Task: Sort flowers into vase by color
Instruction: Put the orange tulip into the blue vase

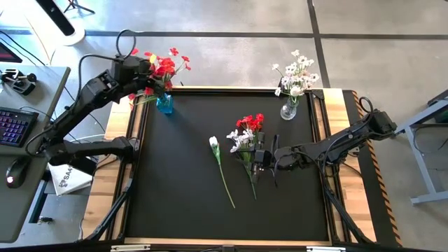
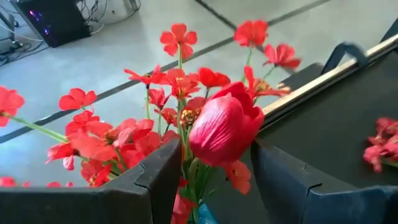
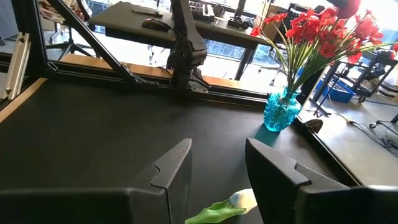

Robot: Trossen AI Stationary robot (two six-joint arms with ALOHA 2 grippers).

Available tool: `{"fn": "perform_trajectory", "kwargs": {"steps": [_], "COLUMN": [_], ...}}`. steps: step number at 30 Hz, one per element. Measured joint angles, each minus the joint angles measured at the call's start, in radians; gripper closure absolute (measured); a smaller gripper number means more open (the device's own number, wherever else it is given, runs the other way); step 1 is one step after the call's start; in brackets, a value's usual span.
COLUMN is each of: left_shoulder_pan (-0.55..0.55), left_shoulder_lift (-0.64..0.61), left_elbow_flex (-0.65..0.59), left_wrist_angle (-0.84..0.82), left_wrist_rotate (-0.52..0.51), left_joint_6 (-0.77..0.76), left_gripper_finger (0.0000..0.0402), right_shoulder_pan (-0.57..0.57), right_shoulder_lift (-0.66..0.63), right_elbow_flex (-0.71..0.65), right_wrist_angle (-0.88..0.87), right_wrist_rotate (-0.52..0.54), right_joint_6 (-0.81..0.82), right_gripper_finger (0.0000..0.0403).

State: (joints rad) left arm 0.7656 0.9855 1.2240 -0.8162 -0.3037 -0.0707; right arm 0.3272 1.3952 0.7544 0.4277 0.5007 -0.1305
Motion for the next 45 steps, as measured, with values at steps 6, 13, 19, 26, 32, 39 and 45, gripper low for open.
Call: {"fn": "perform_trajectory", "kwargs": {"steps": [6, 13, 19, 26, 32, 39, 45], "left_shoulder_pan": [0.000, -0.001, -0.001, -0.001, -0.001, 0.000, 0.000], "left_shoulder_lift": [0.049, 0.002, -0.036, -0.017, 0.001, 0.000, 0.000], "left_elbow_flex": [0.000, 0.012, 0.020, -0.035, -0.098, -0.056, 0.024], "left_wrist_angle": [0.000, 0.005, 0.008, 0.010, 0.028, 0.013, -0.032], "left_wrist_rotate": [-0.046, -0.052, -0.048, -0.044, -0.052, 0.001, 0.086], "left_joint_6": [0.032, 0.031, 0.030, 0.027, 0.012, 0.030, 0.030], "left_gripper_finger": [0.0234, 0.0286, 0.0332, 0.0380, 0.0384, 0.0319, 0.0239], "right_shoulder_pan": [0.001, 0.001, 0.001, 0.001, 0.001, 0.001, 0.001], "right_shoulder_lift": [0.000, 0.000, 0.000, 0.000, 0.000, 0.000, 0.000], "right_elbow_flex": [0.000, 0.000, 0.000, 0.000, 0.000, 0.000, 0.000], "right_wrist_angle": [-0.002, -0.036, -0.035, -0.036, -0.036, -0.036, -0.036], "right_wrist_rotate": [0.000, 0.001, 0.001, 0.001, 0.001, 0.001, 0.001], "right_joint_6": [0.002, 0.030, 0.042, 0.044, 0.044, 0.044, 0.044], "right_gripper_finger": [0.0259, 0.0259, 0.0259, 0.0259, 0.0259, 0.0259, 0.0259]}}
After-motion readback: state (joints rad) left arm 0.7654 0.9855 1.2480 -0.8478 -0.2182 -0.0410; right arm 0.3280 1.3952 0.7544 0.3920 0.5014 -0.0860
